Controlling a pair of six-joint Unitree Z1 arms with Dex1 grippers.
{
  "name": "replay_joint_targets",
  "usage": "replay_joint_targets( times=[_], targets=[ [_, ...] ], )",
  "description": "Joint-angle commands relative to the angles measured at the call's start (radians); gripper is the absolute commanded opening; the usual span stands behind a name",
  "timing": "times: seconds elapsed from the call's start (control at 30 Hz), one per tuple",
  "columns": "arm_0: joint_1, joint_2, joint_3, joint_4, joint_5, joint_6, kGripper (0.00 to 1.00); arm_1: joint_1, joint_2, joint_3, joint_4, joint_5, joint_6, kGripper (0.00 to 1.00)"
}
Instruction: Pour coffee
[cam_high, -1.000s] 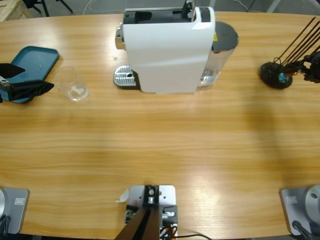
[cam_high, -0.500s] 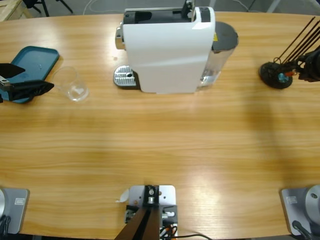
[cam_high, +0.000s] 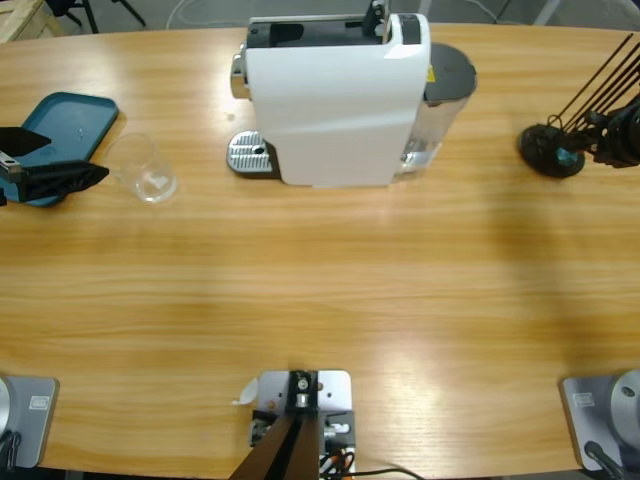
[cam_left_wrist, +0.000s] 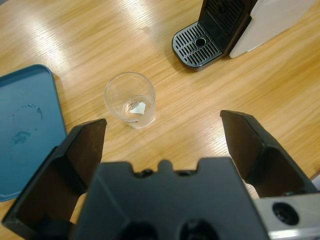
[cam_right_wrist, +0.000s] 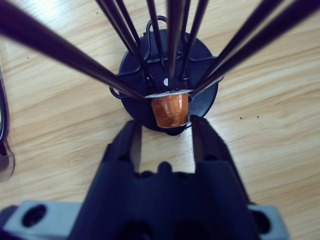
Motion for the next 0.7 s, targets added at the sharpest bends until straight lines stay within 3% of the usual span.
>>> replay_joint_targets(
  times=[0.03,0.2,0.47,0.5,0.57,0.6,0.63,0.7],
  targets=[
    [-0.012,0.024,0.036,-0.010,0.014,-0.015,0.996,-0.012,0.035,0.033,-0.016,-0.009,0.017,0.204],
    [-0.012,0.024,0.037,-0.012,0.014,-0.015,0.996,-0.012,0.039,0.033,-0.016,-0.017,0.026,0.091],
    [-0.012,0.024,0.038,-0.015,0.014,-0.015,0.996,-0.012,0.040,0.036,-0.016,-0.026,0.030,0.091],
    [-0.012,0.024,0.038,-0.015,0.013,-0.015,0.996,-0.012,0.039,0.036,-0.016,-0.029,0.031,0.152],
    [-0.012,0.025,0.038,-0.015,0.014,-0.015,0.996,-0.012,0.040,0.032,-0.015,-0.019,0.031,0.682],
    [-0.012,0.025,0.038,-0.015,0.014,-0.015,0.996,-0.012,0.042,0.027,-0.009,-0.006,0.031,0.866],
    [-0.012,0.025,0.038,-0.016,0.014,-0.015,0.997,-0.012,0.040,0.028,-0.003,-0.001,0.031,0.927],
    [-0.012,0.025,0.038,-0.016,0.014,-0.015,0.996,-0.011,0.020,0.041,-0.006,-0.006,0.030,0.942]
  ],
)
